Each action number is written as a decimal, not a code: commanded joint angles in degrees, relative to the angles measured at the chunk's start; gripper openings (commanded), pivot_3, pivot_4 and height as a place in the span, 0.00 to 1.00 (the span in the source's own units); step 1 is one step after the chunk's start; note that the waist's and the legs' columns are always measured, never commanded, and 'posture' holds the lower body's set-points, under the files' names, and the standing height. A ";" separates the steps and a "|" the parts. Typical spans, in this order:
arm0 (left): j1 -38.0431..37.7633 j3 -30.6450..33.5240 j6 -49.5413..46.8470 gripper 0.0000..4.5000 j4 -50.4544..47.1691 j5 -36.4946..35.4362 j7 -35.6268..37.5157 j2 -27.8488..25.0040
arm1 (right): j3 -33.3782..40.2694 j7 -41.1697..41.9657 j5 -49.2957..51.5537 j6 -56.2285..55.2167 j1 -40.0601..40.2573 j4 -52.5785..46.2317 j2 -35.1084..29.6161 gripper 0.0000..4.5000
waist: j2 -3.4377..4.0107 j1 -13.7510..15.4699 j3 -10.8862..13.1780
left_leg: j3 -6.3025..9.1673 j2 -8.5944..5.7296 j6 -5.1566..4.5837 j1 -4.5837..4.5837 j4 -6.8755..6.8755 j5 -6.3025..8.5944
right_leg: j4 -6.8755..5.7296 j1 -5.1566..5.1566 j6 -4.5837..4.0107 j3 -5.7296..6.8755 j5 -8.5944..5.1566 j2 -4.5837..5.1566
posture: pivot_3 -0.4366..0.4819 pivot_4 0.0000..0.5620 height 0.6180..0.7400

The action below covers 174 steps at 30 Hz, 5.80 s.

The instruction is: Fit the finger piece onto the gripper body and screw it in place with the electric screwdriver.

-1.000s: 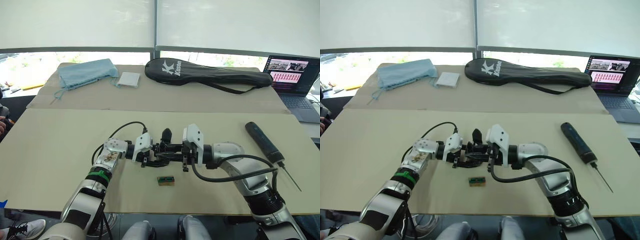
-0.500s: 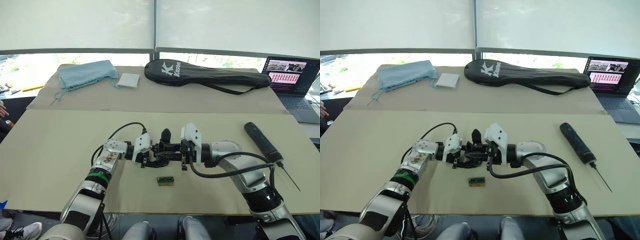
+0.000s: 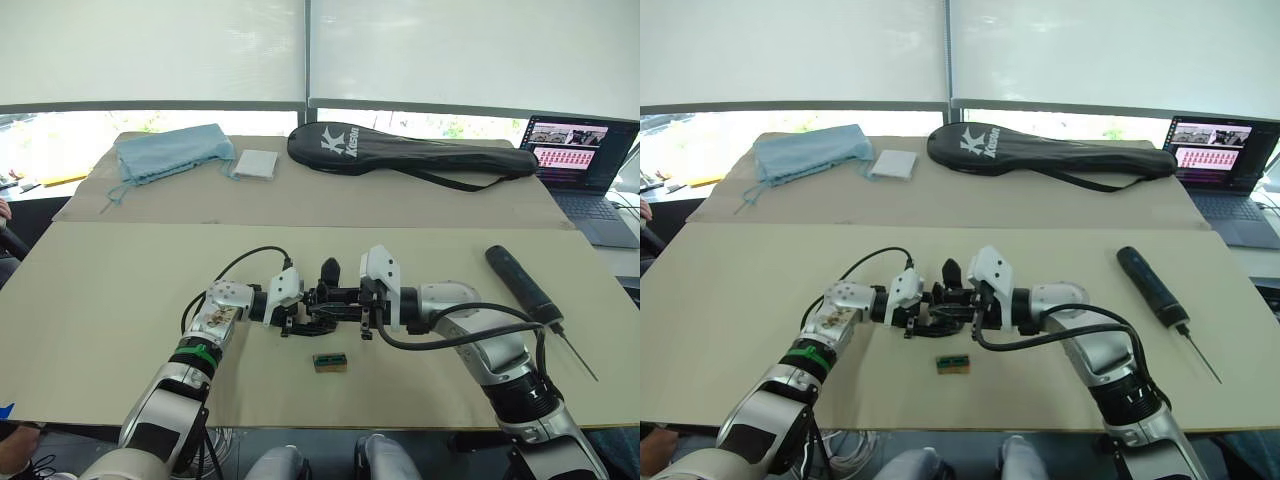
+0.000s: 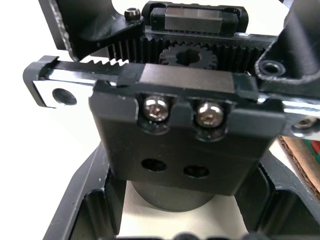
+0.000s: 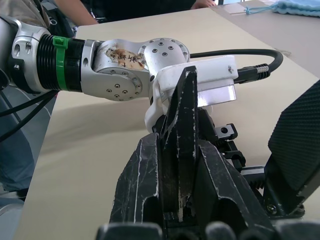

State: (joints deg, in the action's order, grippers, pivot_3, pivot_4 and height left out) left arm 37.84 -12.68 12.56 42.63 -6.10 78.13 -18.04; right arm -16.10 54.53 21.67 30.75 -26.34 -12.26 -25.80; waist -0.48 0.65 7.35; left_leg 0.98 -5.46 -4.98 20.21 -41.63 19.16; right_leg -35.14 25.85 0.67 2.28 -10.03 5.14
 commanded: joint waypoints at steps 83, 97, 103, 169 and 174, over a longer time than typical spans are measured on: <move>-22.87 27.17 -29.72 0.99 -40.58 -29.82 -7.07 -21.96 | 71.93 -7.32 19.45 -19.97 64.97 -17.50 2.42 1.00 | 0.42 0.32 0.55 | -0.20 0.11 0.53 -0.46 0.95 0.22 | 0.24 -0.33 -0.03 -0.28 -0.10 -0.09 | 0.48 0.27 1.00; -15.78 22.30 -36.59 0.99 -49.29 -33.04 -8.81 -19.56 | 48.23 -5.43 10.53 -3.32 33.92 15.49 -34.42 1.00 | 0.15 0.11 1.43 | -0.32 0.14 0.11 -0.83 1.05 0.04 | 0.36 -0.70 -0.06 -0.30 -0.17 -0.03 | 0.48 0.27 1.00; -14.26 21.26 -35.19 0.99 -48.53 -32.33 -8.51 -18.59 | 31.12 1.26 -0.13 -3.99 13.89 34.78 -37.54 1.00 | 0.24 0.13 1.51 | -0.33 0.14 0.09 -0.70 1.03 0.02 | 0.41 -0.66 -0.08 -0.23 -0.16 0.04 | 0.48 0.27 1.00; -21.96 17.66 -29.13 1.00 -49.18 -26.99 -1.54 -24.51 | 22.84 12.86 6.29 27.67 15.25 -7.78 -50.25 0.99 | 0.95 0.04 1.66 | -0.18 0.09 0.32 0.21 0.70 -0.13 | 0.17 0.24 -0.15 -0.09 -0.08 0.04 | 0.48 0.27 1.00; -22.32 16.57 -27.67 1.00 -50.14 -27.41 0.53 -23.98 | 9.20 11.20 -1.88 32.60 8.06 -7.98 -57.76 0.99 | 0.82 0.15 1.65 | -0.19 0.13 0.31 0.25 0.71 -0.12 | 0.21 0.29 -0.17 -0.07 -0.07 0.06 | 0.48 0.27 1.00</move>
State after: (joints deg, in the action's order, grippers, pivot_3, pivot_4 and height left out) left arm 15.35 3.53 -16.32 -6.05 -32.85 77.68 -42.10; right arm -4.30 65.90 21.80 61.57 -16.82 -19.93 -82.85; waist 0.34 0.80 9.00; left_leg 0.78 -5.33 -4.66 20.50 -40.92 19.06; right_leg -34.92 26.15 0.50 2.21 -10.10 5.21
